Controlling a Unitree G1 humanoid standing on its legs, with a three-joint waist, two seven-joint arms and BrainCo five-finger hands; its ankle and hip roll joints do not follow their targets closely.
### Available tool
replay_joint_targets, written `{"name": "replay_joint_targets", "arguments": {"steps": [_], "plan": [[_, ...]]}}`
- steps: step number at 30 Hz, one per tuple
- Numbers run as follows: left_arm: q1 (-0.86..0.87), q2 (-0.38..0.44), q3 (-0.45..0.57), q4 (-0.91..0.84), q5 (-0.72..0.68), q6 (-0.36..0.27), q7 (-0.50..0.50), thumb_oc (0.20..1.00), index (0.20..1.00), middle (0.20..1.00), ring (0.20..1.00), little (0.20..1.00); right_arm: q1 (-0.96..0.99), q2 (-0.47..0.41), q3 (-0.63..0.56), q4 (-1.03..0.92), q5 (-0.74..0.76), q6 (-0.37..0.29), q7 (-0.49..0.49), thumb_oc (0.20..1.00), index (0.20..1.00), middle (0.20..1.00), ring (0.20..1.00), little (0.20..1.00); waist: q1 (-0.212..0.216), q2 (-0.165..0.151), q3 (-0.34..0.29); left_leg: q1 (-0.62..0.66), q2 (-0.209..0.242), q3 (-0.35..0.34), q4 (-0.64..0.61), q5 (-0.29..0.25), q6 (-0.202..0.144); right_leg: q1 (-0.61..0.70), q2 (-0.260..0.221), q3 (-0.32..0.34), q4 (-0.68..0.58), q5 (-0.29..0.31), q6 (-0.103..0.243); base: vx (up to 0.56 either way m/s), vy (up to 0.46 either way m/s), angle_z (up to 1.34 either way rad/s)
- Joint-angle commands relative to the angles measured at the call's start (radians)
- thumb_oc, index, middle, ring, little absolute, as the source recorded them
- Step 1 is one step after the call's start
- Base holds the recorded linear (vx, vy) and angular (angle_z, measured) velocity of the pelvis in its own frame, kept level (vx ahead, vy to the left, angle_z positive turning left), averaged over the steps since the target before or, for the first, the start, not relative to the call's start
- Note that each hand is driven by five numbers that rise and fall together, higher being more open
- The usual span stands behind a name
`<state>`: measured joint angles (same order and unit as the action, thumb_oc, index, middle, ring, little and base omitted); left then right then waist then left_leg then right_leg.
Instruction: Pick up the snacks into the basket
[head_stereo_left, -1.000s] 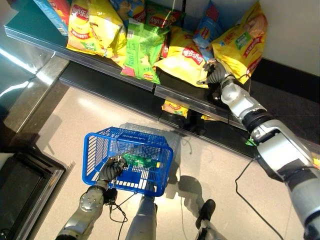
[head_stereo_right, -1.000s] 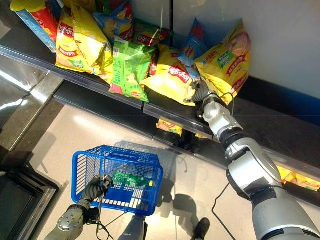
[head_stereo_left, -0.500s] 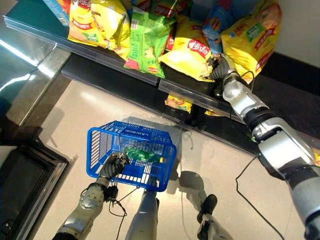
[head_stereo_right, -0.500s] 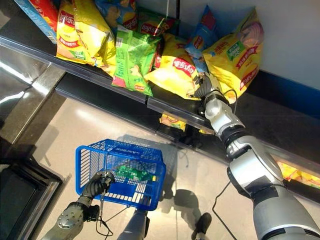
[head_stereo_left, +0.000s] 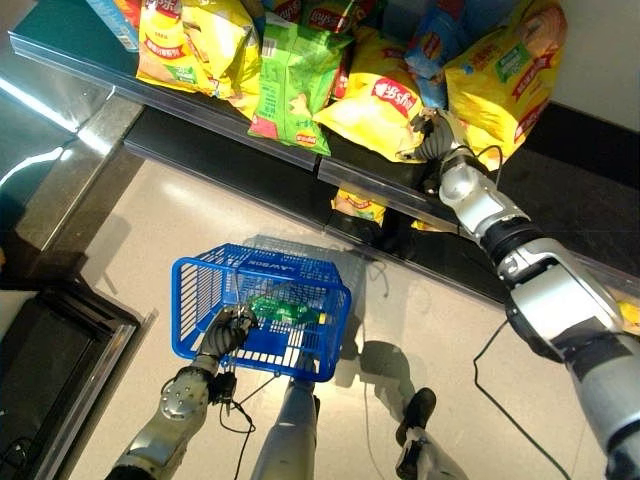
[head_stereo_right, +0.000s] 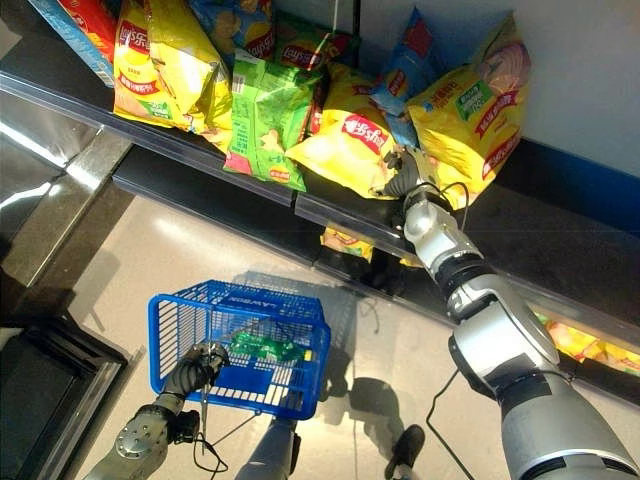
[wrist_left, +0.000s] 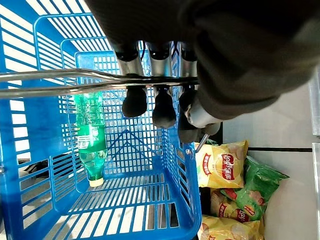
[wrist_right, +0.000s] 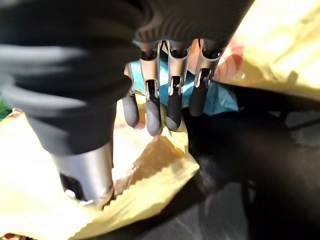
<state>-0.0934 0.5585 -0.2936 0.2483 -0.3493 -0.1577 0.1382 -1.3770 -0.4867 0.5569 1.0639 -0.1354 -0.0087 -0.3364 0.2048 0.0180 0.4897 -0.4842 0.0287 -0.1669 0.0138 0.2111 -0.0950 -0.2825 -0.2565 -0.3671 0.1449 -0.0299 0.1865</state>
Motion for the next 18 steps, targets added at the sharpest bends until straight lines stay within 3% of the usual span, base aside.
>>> {"name": "replay_joint_targets", "arguments": {"steps": [1, 18], "plan": [[-0.005, 0.023, 0.023, -0.15, -0.003, -0.102, 0.016, 0.2, 0.2, 0.2, 0.2, 0.2, -0.027, -0.006, 0.043, -0.032, -0.023, -0.011, 0.008, 0.2, 0.2, 0.2, 0.2, 0.2, 0.009, 0.004, 0.03, 0.02, -0.035, 0.047, 0.083, -0.12, -0.001, -0.035, -0.052, 0.046, 0.067, 0.027, 0.007, 0.0, 0.0, 0.0], [-0.004, 0.024, 0.025, -0.134, 0.005, -0.094, 0.015, 0.2, 0.2, 0.2, 0.2, 0.2, -0.015, 0.0, 0.026, -0.079, 0.004, -0.013, 0.012, 0.2, 0.2, 0.2, 0.2, 0.2, -0.007, -0.016, 0.025, 0.053, -0.026, 0.062, 0.091, -0.13, 0.0, -0.007, -0.044, 0.057, 0.053, 0.034, 0.009, 0.0, 0.0, 0.0]]}}
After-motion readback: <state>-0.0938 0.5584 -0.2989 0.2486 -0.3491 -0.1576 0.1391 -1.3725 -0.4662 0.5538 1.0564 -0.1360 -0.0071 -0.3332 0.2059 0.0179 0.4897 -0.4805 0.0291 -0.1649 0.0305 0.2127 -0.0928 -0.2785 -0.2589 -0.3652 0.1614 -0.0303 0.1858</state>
